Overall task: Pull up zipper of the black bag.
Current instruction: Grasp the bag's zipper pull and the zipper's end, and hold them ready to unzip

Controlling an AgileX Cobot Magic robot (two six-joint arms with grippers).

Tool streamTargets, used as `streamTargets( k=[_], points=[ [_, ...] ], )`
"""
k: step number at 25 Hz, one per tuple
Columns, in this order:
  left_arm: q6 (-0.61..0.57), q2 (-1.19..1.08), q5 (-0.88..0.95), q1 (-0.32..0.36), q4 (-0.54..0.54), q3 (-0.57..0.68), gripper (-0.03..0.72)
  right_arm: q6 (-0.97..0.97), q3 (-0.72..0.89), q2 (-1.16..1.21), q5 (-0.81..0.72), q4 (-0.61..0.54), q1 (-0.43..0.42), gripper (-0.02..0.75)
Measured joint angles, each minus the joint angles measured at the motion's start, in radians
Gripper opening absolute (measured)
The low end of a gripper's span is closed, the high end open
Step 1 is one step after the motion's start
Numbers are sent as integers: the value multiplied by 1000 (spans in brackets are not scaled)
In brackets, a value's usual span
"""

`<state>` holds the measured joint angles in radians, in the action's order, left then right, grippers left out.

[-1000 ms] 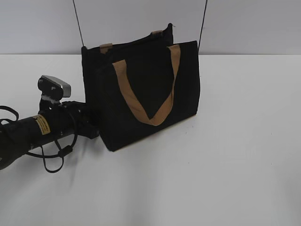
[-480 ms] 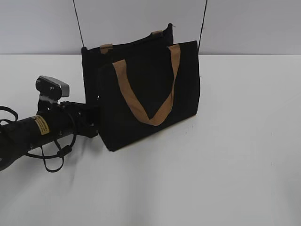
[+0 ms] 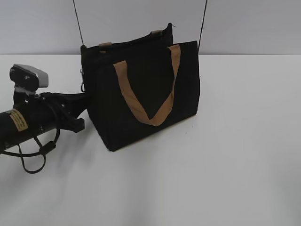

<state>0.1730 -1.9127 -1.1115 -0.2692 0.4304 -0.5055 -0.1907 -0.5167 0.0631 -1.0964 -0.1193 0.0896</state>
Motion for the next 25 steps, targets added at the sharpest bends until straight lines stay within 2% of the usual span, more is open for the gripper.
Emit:
streamTargets(
  k=[4,10,15,20,25],
  points=[
    [-20,111,71,0,-2,4,13,-83,-63,128,3,-80,0,343],
    [-164,284,227,0,-41,4,13,-219,-108,297,39,-234,0,343],
    [-225,406,353,0,-45,4,13,-332,-109,374,114,-333,0,343],
    [-240,517,474,0,-42,5,12,-449,-109,483,169,-493,0,343],
    [-240,611,545,0,-40,5,11,-633,-109,595,253,-703,0,343]
  ],
)
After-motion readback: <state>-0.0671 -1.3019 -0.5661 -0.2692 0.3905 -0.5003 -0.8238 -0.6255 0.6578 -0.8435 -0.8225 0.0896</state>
